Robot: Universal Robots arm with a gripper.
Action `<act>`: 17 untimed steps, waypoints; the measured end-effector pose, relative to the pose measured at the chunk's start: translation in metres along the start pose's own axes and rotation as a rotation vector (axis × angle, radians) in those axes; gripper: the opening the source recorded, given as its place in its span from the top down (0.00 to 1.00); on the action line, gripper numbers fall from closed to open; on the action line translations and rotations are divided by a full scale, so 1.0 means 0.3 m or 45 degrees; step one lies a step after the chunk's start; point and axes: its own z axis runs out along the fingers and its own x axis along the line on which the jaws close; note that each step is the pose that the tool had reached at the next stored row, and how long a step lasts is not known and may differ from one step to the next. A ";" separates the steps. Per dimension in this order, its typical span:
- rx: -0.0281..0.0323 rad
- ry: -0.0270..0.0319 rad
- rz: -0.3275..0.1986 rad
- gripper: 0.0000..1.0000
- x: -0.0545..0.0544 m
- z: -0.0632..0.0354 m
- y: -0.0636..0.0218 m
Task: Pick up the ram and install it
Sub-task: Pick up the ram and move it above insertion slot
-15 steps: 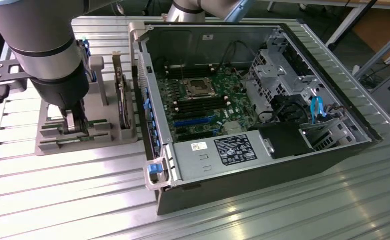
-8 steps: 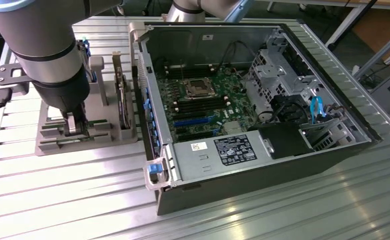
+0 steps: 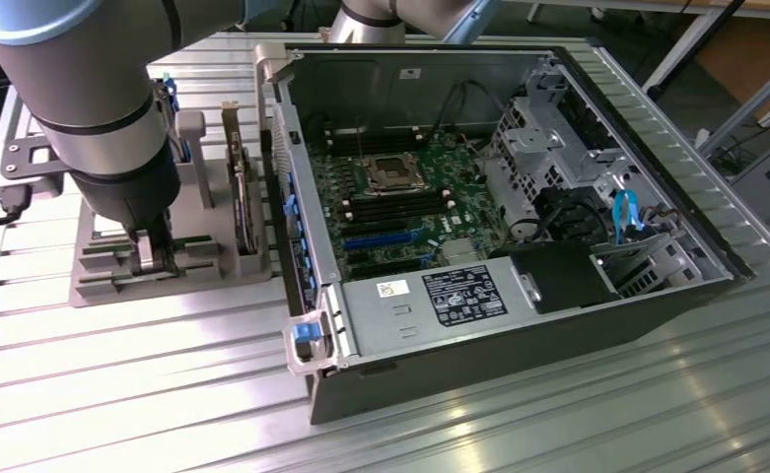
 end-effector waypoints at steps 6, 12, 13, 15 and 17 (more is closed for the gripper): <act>-0.0001 0.0000 0.000 0.63 0.000 0.023 0.000; 0.0011 0.0023 0.000 0.63 -0.002 0.033 0.024; 0.0014 0.0023 0.000 0.63 -0.003 0.034 0.030; 0.0022 0.0024 0.000 0.63 -0.004 0.036 0.049; 0.0022 0.0024 0.000 0.63 -0.004 0.037 0.052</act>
